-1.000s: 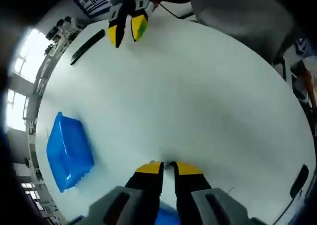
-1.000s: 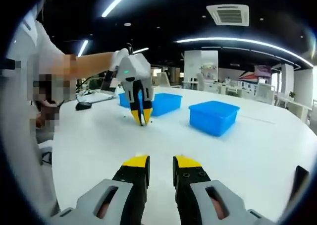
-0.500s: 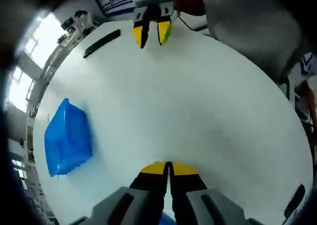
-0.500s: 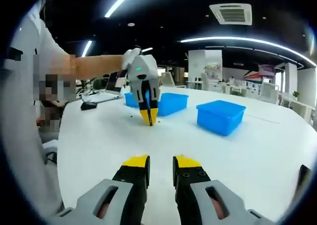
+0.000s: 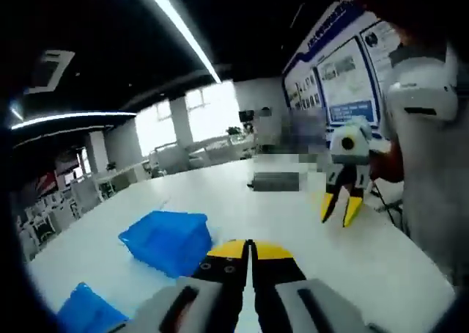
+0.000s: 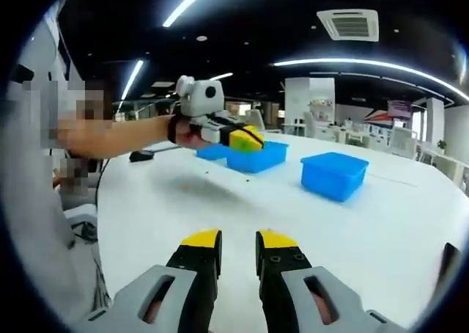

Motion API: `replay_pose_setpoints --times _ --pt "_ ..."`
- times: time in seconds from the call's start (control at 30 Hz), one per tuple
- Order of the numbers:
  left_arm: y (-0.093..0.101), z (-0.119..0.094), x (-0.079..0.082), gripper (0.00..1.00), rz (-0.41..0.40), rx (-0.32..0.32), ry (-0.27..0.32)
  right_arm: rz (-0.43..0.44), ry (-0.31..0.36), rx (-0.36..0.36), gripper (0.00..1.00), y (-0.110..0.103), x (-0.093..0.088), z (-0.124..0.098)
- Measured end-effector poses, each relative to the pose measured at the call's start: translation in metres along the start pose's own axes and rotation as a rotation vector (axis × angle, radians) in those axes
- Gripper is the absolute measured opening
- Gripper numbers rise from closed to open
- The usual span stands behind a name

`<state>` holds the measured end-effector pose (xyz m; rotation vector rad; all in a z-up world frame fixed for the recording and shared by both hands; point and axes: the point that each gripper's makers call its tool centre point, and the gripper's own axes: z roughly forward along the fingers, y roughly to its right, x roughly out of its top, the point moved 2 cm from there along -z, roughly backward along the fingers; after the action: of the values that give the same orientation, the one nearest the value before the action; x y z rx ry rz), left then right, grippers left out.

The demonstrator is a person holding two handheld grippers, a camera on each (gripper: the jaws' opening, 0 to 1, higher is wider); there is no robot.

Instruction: Pick up the resistors one by one and place each resistor into its matching bin, sorting the parts by color and model until every resistor is separated into the correct bin for its type

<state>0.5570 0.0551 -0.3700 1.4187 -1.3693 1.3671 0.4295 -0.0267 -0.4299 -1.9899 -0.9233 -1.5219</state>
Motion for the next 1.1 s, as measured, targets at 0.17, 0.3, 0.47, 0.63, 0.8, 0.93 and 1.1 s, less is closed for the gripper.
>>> replay_pose_setpoints --times 0.17,0.3,0.47,0.63,0.8,0.93,1.1 --pt "-0.031 0.027 0.006 0.05 -0.081 0.167 -0.003 -0.005 0.011 -0.01 0.21 -0.004 0.003 -0.011" --pt "-0.063 0.039 -0.003 0.05 -0.212 0.336 -0.026 0.0 0.003 -0.034 0.21 -0.003 -0.002 -0.019" --pt "-0.089 0.049 -0.011 0.05 -0.304 0.437 -0.042 0.023 -0.003 -0.067 0.21 0.002 -0.008 -0.03" --pt "-0.1 0.059 -0.021 0.05 -0.276 0.475 -0.07 0.02 -0.003 -0.102 0.21 0.006 -0.007 -0.041" --pt "-0.11 0.062 -0.026 0.06 -0.325 0.521 -0.061 0.033 0.017 -0.139 0.21 0.008 -0.006 -0.052" --pt "-0.113 0.059 -0.022 0.15 -0.38 0.529 -0.027 0.04 0.003 -0.141 0.21 0.006 -0.012 -0.055" --pt "-0.109 0.054 -0.013 0.21 -0.352 0.507 -0.035 0.034 -0.013 -0.126 0.21 0.002 -0.015 -0.054"
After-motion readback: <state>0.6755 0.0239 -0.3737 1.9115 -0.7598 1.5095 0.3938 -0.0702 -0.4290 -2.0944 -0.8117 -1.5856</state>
